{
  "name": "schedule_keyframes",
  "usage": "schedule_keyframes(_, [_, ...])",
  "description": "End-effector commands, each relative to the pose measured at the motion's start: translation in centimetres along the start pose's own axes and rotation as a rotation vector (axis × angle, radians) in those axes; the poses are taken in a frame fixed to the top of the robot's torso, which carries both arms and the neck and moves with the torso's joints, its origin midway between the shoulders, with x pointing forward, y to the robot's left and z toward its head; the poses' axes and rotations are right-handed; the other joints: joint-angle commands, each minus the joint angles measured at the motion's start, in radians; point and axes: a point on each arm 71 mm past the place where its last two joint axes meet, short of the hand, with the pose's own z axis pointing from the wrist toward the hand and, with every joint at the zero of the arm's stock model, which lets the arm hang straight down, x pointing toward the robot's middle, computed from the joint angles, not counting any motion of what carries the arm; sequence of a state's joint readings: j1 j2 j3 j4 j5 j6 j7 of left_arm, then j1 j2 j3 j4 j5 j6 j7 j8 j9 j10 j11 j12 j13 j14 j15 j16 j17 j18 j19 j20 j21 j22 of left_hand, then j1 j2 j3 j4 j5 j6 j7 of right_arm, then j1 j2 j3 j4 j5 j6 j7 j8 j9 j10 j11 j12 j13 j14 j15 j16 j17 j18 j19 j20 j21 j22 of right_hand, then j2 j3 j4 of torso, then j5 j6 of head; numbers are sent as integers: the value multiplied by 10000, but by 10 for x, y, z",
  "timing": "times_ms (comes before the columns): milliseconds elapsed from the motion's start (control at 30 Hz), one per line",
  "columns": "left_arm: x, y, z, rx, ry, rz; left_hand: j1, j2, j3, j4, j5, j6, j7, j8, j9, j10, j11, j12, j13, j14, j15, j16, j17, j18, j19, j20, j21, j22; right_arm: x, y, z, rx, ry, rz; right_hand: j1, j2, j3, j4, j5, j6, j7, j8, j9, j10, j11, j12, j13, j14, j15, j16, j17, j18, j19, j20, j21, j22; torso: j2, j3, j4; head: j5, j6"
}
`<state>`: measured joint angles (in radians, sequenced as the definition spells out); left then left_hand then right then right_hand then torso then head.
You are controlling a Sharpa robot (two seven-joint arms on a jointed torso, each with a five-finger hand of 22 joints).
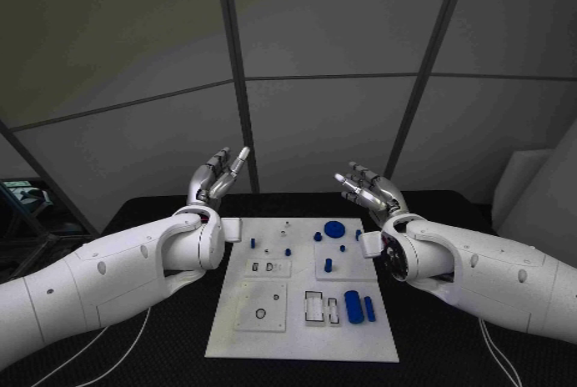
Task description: Assemble the parts on the task board
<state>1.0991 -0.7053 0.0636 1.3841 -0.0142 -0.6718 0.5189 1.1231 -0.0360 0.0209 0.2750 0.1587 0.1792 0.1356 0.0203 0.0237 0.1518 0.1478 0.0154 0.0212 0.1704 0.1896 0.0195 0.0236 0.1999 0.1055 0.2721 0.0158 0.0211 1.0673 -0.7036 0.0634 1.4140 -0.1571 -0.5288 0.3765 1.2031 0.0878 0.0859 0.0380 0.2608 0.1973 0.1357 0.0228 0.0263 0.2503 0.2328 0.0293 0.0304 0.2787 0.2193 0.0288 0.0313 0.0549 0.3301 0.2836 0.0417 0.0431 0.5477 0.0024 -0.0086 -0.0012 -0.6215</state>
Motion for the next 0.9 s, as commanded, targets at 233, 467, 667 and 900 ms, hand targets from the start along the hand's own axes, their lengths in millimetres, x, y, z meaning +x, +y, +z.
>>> schedule_keyframes(233, [4,-4,0,461,487,-77,978,72,1,84,67,941,872,185,115,1054,511,206,119,1476,301,319,178,-548,779,202,392,186,13,1,8,343,2343,-733,1872,-125,593,-1285,-33,6087,1100,1250,585,6549,-308,1195,399,6362,-432,1198,391,1262,4057,40,1409,574,1,0,-2,-1,0])
schedule_keyframes(467, [-16,-10,-7,509,843,-217,2031,212,-39,-301,33,5057,1215,1075,519,6521,731,1422,530,6811,-66,1731,725,-222,5980,162,2586,1181,-11,34,18,-2752,2110,-6184,1802,-503,1591,-1516,-169,7324,788,1072,410,7954,-704,776,306,7961,-889,1137,372,1318,5107,-320,1864,606,413,34,0,-81,-31])
schedule_keyframes(667, [-16,-16,-15,577,1473,-310,2428,402,-157,-623,14,6987,904,1424,556,8050,297,1635,527,8738,-592,2116,1189,-142,7635,-280,3250,1359,-14,50,23,-3266,2568,-8061,1622,-871,2186,-1520,-256,7838,613,893,414,8746,-928,488,328,9188,-1262,1224,518,1307,5931,-701,2335,734,668,17,87,-133,97])
schedule_keyframes(900, [-8,-24,-29,688,2227,-501,2618,488,-248,-794,8,7390,792,1309,459,8543,169,1450,495,9228,-734,1937,1471,-157,8071,-440,3277,1306,-17,64,26,-3425,2822,-10123,1653,-1086,2185,-1545,-291,8267,417,866,451,9267,-1176,367,346,10614,-1714,1723,967,1310,7010,-1226,3269,1173,1044,-26,262,-262,139])
